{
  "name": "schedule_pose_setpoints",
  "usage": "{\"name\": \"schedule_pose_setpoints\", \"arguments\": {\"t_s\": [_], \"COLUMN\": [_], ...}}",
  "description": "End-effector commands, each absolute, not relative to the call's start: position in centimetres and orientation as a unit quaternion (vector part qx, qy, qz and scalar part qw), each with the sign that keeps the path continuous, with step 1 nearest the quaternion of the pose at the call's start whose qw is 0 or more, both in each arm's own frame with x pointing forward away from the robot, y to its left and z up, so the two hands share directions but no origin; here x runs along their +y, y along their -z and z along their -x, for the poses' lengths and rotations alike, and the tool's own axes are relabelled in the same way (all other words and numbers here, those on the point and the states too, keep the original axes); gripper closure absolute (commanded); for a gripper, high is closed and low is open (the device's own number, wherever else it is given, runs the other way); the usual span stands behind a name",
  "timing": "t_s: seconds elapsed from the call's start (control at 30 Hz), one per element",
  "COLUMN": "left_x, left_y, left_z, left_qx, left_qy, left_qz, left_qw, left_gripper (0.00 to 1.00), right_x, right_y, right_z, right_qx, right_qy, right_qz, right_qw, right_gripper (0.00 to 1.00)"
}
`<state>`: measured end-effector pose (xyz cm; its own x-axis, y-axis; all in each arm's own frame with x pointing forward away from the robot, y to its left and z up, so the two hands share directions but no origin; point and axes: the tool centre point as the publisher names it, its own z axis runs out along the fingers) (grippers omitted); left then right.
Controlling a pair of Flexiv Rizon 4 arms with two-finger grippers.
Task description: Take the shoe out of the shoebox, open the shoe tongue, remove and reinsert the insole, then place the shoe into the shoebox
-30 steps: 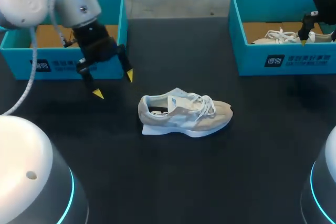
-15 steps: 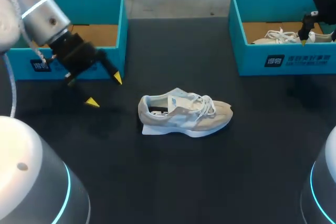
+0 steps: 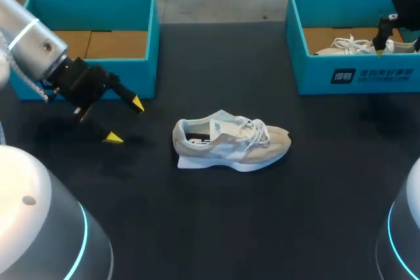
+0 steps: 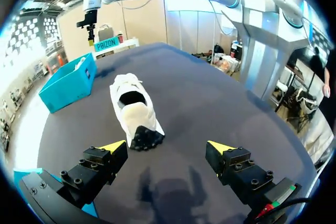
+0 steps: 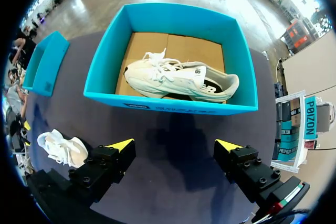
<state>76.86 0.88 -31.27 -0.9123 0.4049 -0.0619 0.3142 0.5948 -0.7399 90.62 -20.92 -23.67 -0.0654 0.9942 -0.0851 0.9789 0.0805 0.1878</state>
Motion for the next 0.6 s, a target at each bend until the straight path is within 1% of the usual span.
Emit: {"name": "schedule_pose_setpoints", "arguments": {"t_s": [0.03,0.23,0.6], "left_x": [1.4,2.0,2.7], "left_y": [31.7,33.1,36.0], "left_z": [-75.8,-75.6,-76.1], "left_qx": [-0.897,-0.898,-0.9], "left_qy": [-0.41,-0.419,-0.417], "left_qz": [0.166,0.131,0.126], "left_qw": [-0.001,-0.017,-0.014], "left_gripper": [0.0,0.0,0.0], "right_x": [-20.9,-20.9,-20.9], "right_y": [23.7,23.7,23.7], "right_z": [-90.6,-90.6,-90.6], "right_qx": [0.729,0.729,0.729], "right_qy": [-0.04,-0.04,-0.04], "right_qz": [-0.677,-0.677,-0.677], "right_qw": [0.096,0.096,0.096], "right_gripper": [0.0,0.0,0.0]}}
